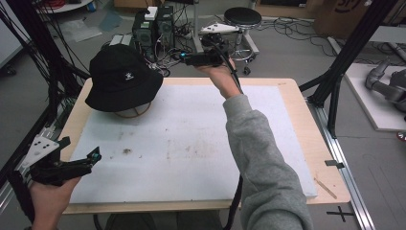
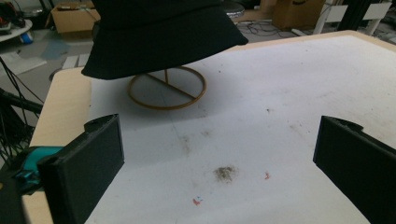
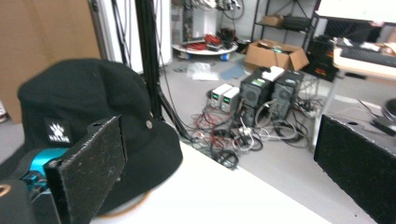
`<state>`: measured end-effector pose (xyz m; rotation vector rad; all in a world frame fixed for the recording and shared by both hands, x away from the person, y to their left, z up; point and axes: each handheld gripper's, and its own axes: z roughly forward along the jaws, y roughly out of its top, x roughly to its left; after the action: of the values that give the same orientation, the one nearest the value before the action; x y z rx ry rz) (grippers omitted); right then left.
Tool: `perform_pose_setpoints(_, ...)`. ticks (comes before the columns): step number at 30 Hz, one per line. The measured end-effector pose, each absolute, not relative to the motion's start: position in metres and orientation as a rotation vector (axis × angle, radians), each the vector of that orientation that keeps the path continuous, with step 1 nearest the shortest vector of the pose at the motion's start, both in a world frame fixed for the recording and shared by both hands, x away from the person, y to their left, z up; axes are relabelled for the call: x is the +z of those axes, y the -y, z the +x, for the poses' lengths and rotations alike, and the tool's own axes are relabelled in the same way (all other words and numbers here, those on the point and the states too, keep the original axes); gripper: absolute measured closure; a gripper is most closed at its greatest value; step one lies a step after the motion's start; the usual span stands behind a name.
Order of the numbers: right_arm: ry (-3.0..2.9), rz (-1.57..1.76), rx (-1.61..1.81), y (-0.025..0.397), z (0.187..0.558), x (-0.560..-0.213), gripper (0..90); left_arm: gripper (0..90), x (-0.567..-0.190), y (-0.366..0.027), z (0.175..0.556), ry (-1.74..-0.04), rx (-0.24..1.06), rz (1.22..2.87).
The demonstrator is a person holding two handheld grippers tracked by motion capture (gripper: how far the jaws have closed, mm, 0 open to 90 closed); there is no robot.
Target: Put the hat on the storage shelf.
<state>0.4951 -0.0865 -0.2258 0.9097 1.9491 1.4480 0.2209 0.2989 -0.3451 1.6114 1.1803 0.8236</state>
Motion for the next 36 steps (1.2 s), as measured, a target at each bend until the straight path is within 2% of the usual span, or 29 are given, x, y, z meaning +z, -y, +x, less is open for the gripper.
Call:
perform_pose_setpoints(22, -1.892, 1.001, 1.382, 0.171, 0.447, -0.239, 2.1, 2.1, -0.345, -0.289, 0.226, -1.160, 0.814, 1.619)
perform_pose_setpoints(36, -1.808, 1.054, 1.385, 0.214, 0.401, -0.280, 2.1, 2.1, -0.344, -0.281, 0.231, -1.145, 0.806, 1.623)
